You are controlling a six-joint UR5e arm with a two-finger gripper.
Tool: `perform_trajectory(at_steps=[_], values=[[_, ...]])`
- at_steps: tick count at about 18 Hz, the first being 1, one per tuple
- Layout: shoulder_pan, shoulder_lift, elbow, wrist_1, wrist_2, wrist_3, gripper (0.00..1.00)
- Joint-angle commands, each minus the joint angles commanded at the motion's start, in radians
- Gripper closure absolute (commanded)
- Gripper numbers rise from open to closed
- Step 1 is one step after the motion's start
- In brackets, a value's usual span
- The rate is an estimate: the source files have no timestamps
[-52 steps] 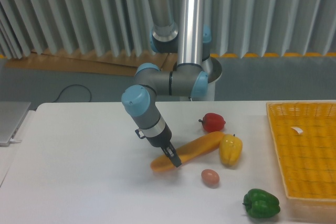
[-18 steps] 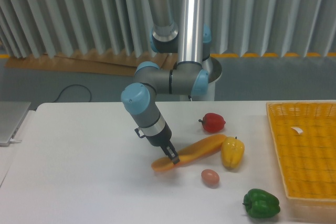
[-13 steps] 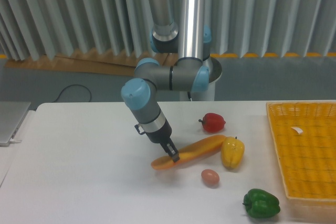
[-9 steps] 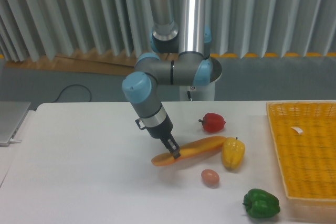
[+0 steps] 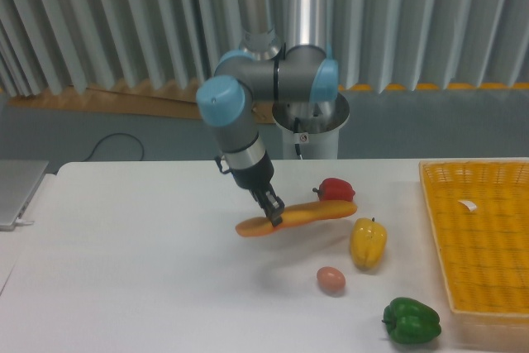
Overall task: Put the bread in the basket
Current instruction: 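Lift the bread up and carry it toward the yellow basket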
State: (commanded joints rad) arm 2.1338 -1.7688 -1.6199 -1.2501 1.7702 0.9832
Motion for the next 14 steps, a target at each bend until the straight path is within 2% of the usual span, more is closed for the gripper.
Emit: perform_trajectory(at_steps=[6, 10, 14], values=[[0.086, 0.04, 0.081, -0.124, -0.052, 0.037, 0.77], [0.178, 0.046, 0.083, -0.138, -0.052, 0.178, 0.77], [0.273, 0.043, 0.078, -0.146, -0.054, 0.397, 0.77]])
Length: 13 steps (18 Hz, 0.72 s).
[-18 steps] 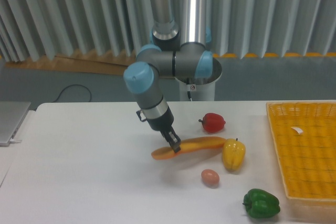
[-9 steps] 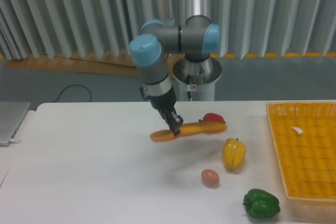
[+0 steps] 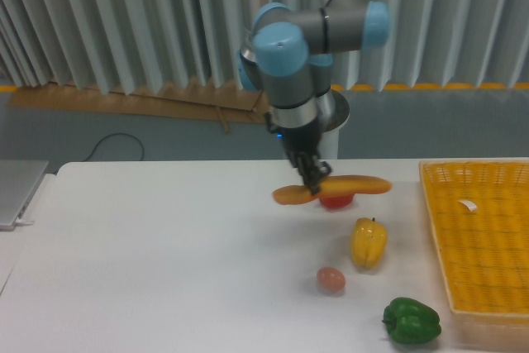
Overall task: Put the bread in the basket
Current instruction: 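Lift the bread up and carry it toward the yellow basket, then lower the bread into the yellow basket and open the gripper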
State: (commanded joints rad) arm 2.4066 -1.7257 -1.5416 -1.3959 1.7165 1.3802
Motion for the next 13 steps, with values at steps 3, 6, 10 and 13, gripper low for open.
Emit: perform_trajectory(at_steps=[3, 6, 10, 13], values=[[0.041, -0.002, 0.002, -0.002, 0.0, 0.078, 0.76], [0.083, -0.002, 0.005, -0.003, -0.002, 0.144, 0.76], [0.161, -0.002, 0.005, -0.005, -0.002, 0.252, 0.76], [0.221, -0.008, 0.005, -0.002, -0.003, 0.333, 0.76]])
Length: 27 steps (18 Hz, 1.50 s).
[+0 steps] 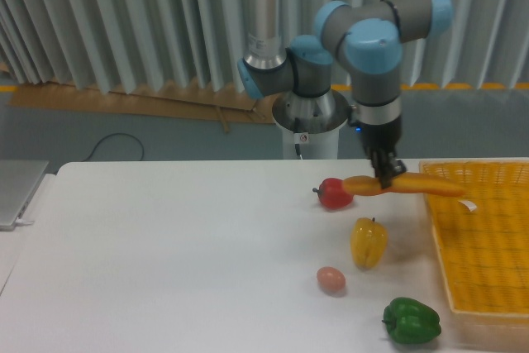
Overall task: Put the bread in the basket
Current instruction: 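Lower the bread into the yellow basket and open the gripper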
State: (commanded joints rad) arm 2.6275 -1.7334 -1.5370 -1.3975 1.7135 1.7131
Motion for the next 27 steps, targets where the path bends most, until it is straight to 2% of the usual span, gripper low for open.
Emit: perform_trajectory(at_steps=[5, 7, 15, 18, 20, 23, 24, 25, 26, 27], values=[[0.084, -0.032, 0.005, 0.015, 0.002, 0.152, 0.76], [0.103, -0.06, 0.005, 0.078, 0.002, 0.184, 0.76], [0.155, -0.132, 0.014, 0.163, -0.009, 0.324, 0.76], [0.204, -0.143, 0.012, 0.176, -0.105, 0.432, 0.75], [0.227, -0.144, 0.012, 0.175, -0.182, 0.454, 0.73], [0.226, -0.146, 0.005, 0.173, -0.181, 0.459, 0.75], [0.226, -0.144, 0.003, 0.173, -0.181, 0.459, 0.72], [0.226, -0.143, 0.003, 0.175, -0.181, 0.459, 0.58], [0.226, -0.143, 0.006, 0.173, -0.18, 0.457, 0.52], [0.226, -0.143, 0.005, 0.173, -0.179, 0.457, 0.52]])
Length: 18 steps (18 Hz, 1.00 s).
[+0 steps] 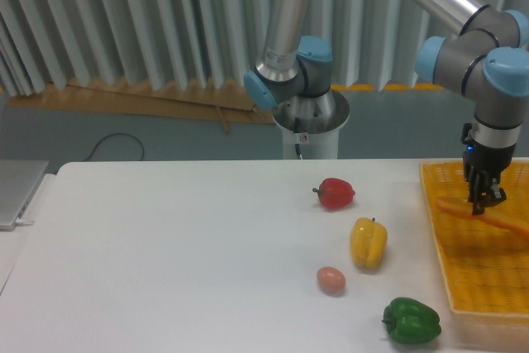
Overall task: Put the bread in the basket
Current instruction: 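Lower the bread into the yellow basket and open the gripper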
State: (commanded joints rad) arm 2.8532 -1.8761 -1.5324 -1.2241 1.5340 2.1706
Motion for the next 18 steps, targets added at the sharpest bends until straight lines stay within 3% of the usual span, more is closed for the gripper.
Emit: perform_trajectory(at_steps=[6, 8, 9, 12, 15, 18], values=[[0.009, -0.002, -0.005, 0.005, -0.002, 0.026, 0.43], [0.014, -0.002, -0.003, 0.003, -0.002, 0.058, 0.09], [0.009, -0.003, -0.005, 0.002, 0.002, 0.048, 0.02], [-0.011, -0.003, -0.003, 0.003, -0.003, -0.049, 0.0], [-0.086, 0.015, -0.005, 0.0, 0.003, -0.149, 0.0], [-0.145, 0.061, -0.005, -0.015, -0.003, -0.225, 0.0]])
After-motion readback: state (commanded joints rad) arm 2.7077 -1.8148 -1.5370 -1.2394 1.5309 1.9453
